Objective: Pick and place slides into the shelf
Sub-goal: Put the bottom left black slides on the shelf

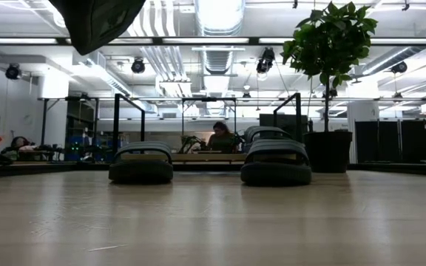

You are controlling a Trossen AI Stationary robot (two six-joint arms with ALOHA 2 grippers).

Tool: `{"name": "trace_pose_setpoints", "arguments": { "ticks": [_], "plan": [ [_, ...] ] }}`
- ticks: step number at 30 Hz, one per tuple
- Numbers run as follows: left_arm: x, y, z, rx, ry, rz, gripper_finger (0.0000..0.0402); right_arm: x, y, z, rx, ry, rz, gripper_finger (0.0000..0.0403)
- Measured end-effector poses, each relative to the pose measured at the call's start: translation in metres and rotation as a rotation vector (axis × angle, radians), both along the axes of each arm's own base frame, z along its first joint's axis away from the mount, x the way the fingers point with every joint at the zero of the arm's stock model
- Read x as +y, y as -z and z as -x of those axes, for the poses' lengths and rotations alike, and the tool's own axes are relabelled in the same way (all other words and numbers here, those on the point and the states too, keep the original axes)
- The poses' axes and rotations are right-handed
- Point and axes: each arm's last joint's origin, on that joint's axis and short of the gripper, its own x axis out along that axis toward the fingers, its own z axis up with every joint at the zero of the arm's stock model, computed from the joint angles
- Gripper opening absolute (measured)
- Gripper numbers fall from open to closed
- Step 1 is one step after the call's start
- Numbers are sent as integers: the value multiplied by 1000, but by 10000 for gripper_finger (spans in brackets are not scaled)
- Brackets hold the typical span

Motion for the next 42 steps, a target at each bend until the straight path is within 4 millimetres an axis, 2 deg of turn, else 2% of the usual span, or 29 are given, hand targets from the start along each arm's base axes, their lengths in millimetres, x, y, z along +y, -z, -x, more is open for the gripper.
{"name": "trace_pose_setpoints", "arguments": {
  "ticks": [10, 14, 19, 25, 26, 33, 42],
  "plan": [
    [-2, -1, -5, -27, 13, 8, 0, -16, -2, -10, -8, -9, -25, 225],
    [-3, -4, -7, -70, 39, 14, 0, -21, -1, -13, 3, -40, -3, 209],
    [-4, -2, -8, -62, 54, 17, 0, -22, -2, -15, -4, -67, -30, 158],
    [-5, 0, -11, -57, 59, 23, 0, -24, -1, -17, -4, -69, -38, 59],
    [-5, 0, -12, -53, 64, 24, 0, -24, 0, -17, -3, -68, -38, 52],
    [-7, -2, -14, -83, 98, 39, 3, -25, -2, -18, -22, -53, -49, 52],
    [-6, -5, -13, -135, 116, 10, 58, -27, -9, -20, -93, -18, -102, 51]
  ]
}}
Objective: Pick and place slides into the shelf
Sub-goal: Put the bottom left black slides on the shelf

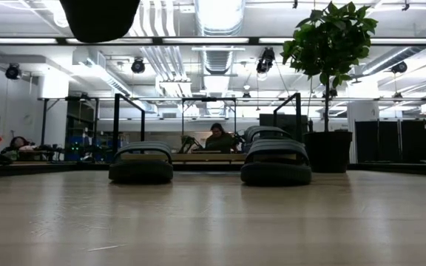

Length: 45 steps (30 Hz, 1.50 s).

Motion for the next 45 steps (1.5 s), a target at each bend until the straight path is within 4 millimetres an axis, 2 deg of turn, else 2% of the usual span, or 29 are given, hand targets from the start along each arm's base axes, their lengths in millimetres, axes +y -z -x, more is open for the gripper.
{"name": "trace_pose_setpoints", "arguments": {
  "ticks": [4, 9, 12, 15, 24, 31, 35, 41, 45],
  "plan": [
    [0, -4, 0, -102, 15, -67, 101, -1, -3, 1, -16, 41, -22, 51],
    [1, -10, 1, -209, 12, -179, 178, -2, -7, 1, -46, 89, -43, 51],
    [3, -13, 6, -224, 9, -194, 221, -4, -9, 1, -62, 118, -54, 51],
    [5, -16, 15, -218, 9, -195, 244, -5, -11, 2, -70, 143, -65, 51],
    [20, -32, 51, -243, -147, -243, 249, -15, -16, 2, -90, 210, -75, 49],
    [32, -36, 75, -202, -281, -330, 249, -27, -29, 15, -124, 277, -127, 49],
    [36, -36, 86, -171, -294, -371, 249, -44, -38, 30, -170, 364, -208, 49],
    [40, -31, 95, -112, -321, -414, 249, -67, -27, 62, -190, 468, -246, 49],
    [41, -27, 96, -77, -340, -444, 249, -85, -26, 86, -269, 508, -345, 49]
  ]
}}
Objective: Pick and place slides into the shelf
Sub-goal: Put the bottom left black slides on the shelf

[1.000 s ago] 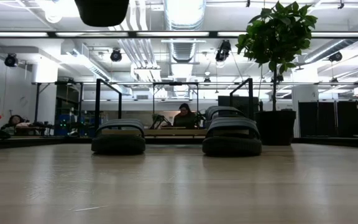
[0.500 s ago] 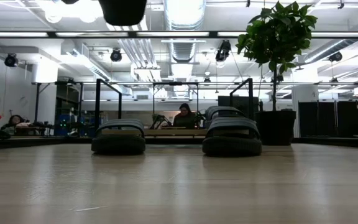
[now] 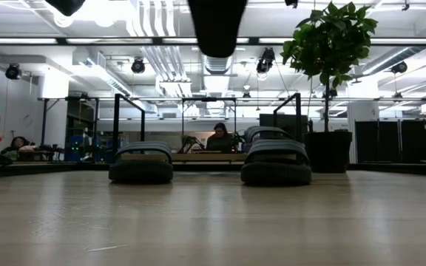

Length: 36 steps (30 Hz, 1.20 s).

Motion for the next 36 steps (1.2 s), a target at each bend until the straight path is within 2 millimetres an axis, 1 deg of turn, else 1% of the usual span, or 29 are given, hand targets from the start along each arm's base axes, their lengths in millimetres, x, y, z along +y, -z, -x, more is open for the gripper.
{"name": "trace_pose_setpoints", "arguments": {
  "ticks": [2, 4, 7, 10, 15, 19, 23, 28, 30, 33, 36],
  "plan": [
    [0, 2, -1, 17, 0, -19, 249, -11, 11, 6, -27, 1, -33, 49],
    [0, 4, -2, 27, 3, -52, 249, -22, 22, 7, -61, -31, -67, 49],
    [1, 5, -3, 33, -30, -87, 249, -43, 32, 5, -119, -11, -92, 49],
    [1, 6, -4, 43, -34, -91, 249, -64, 41, 1, -119, -10, -112, 49],
    [2, 8, -1, 68, -34, -94, 249, -90, 60, -2, -89, 36, -173, 49],
    [2, 11, 0, 98, -34, -100, 249, -107, 76, -6, -68, 20, -251, 49],
    [1, 13, -2, 117, -33, -106, 249, -121, 84, -13, -53, 55, -252, 49],
    [0, 15, -5, 130, -20, -138, 249, -145, 105, -17, 31, 79, -293, 49],
    [0, 16, -8, 141, -18, -144, 249, -152, 112, -17, 62, 92, -292, 49],
    [-2, 18, -11, 157, -17, -149, 249, -157, 117, -18, 91, 89, -272, 49],
    [-3, 20, -15, 173, -16, -154, 249, -161, 116, -17, 105, 40, -281, 49]
  ]
}}
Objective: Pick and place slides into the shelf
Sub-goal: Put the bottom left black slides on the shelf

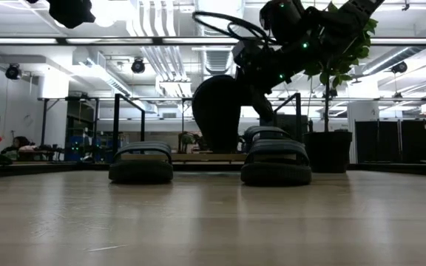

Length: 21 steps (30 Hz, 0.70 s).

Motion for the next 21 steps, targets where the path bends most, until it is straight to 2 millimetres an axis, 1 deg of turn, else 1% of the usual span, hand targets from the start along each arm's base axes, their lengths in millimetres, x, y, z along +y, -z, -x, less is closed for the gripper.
{"name": "trace_pose_setpoints", "arguments": {
  "ticks": [4, 8, 13, 21],
  "plan": [
    [-1, 3, -5, 21, -1, -4, 249, -14, -2, 4, 9, 1, -31, 49],
    [-3, 6, -10, 46, -3, -7, 249, -25, 0, 11, 40, 5, -123, 49],
    [-4, 9, -15, 72, -3, -14, 249, -26, 1, 12, 38, 8, -150, 49],
    [-7, 13, -21, 103, 12, -8, 249, -32, 4, 15, 20, 31, -268, 48]
  ]
}}
